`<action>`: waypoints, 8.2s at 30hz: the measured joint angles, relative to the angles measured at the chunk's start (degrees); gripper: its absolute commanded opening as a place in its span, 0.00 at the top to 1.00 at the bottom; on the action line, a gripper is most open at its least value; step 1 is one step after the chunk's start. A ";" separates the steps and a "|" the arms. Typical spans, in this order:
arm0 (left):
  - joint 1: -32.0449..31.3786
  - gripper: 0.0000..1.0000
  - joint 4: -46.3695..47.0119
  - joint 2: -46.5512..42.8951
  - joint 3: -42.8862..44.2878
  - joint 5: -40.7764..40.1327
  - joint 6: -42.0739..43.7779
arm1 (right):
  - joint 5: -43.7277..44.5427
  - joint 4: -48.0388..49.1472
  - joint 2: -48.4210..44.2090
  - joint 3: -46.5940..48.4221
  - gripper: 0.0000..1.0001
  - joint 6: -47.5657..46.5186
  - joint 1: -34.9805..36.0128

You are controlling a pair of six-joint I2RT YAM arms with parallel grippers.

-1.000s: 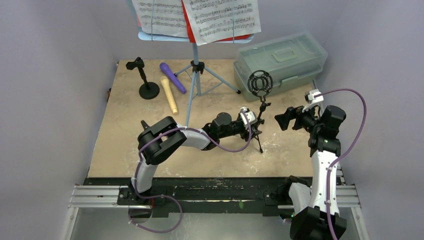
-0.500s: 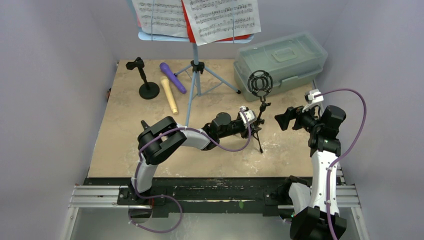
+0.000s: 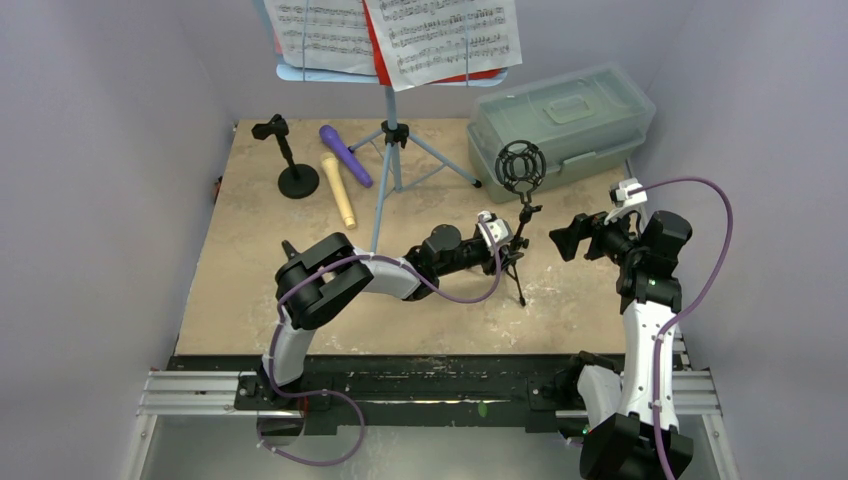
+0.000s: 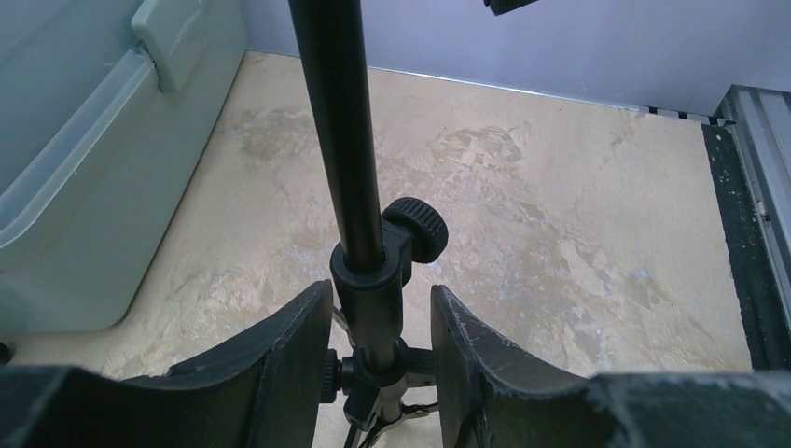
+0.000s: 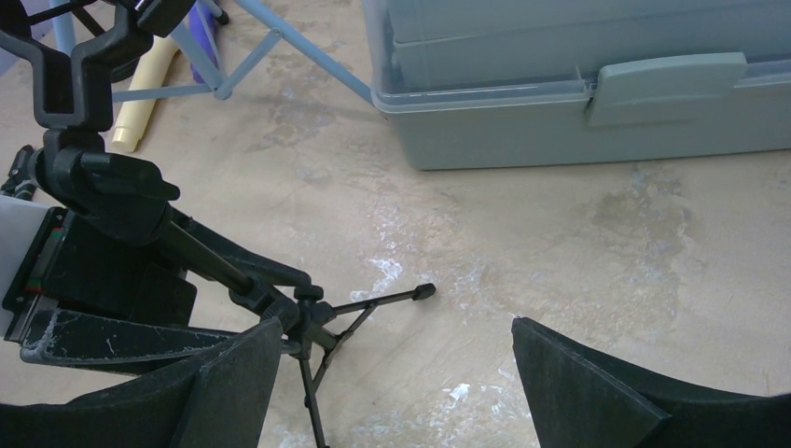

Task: Pack up the instrument practice props
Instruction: Pick up the microphone stand at the center of the board, then unscrew the knob on the microphone stand.

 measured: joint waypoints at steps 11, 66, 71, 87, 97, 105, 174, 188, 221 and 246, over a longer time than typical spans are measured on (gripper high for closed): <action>0.00 1.00 0.68 0.00 0.00 -0.02 -0.50 | 0.00 0.20 0.00 0.00 0.03 0.00 0.00; 8.02 1.00 -12.59 -36.89 -23.30 -1.73 -16.44 | -28.63 2.40 17.16 9.44 0.08 14.78 24.33; 6.93 1.00 -12.61 -36.89 -23.30 -4.39 -17.03 | -28.46 13.20 19.96 9.42 0.11 27.54 26.49; 5.33 1.00 -12.04 -36.87 -23.32 -4.24 -17.33 | -25.51 24.35 21.68 4.92 0.24 39.32 29.57; 5.18 1.00 -11.15 -35.67 -23.32 -2.60 -18.12 | -25.51 27.10 22.95 4.72 0.35 41.16 30.91; 5.18 1.00 -10.84 -35.47 -23.32 -2.25 -18.12 | -25.49 28.13 22.95 4.72 0.38 41.44 31.47; 4.76 1.00 -10.88 -32.81 -22.21 3.56 -21.09 | -21.84 -9.29 8.90 8.17 0.13 -39.93 27.98; 4.76 1.00 -10.88 -32.81 -22.21 3.52 -21.07 | -26.71 31.10 11.52 -6.64 0.26 21.35 25.81; 4.76 1.00 -10.91 -32.81 -22.21 3.28 -21.00 | -26.53 40.28 17.25 -5.75 0.57 36.02 28.63; 4.81 1.00 -10.82 -32.59 -22.01 3.52 -20.81 | -24.15 -4.52 16.83 10.69 0.90 -31.19 33.14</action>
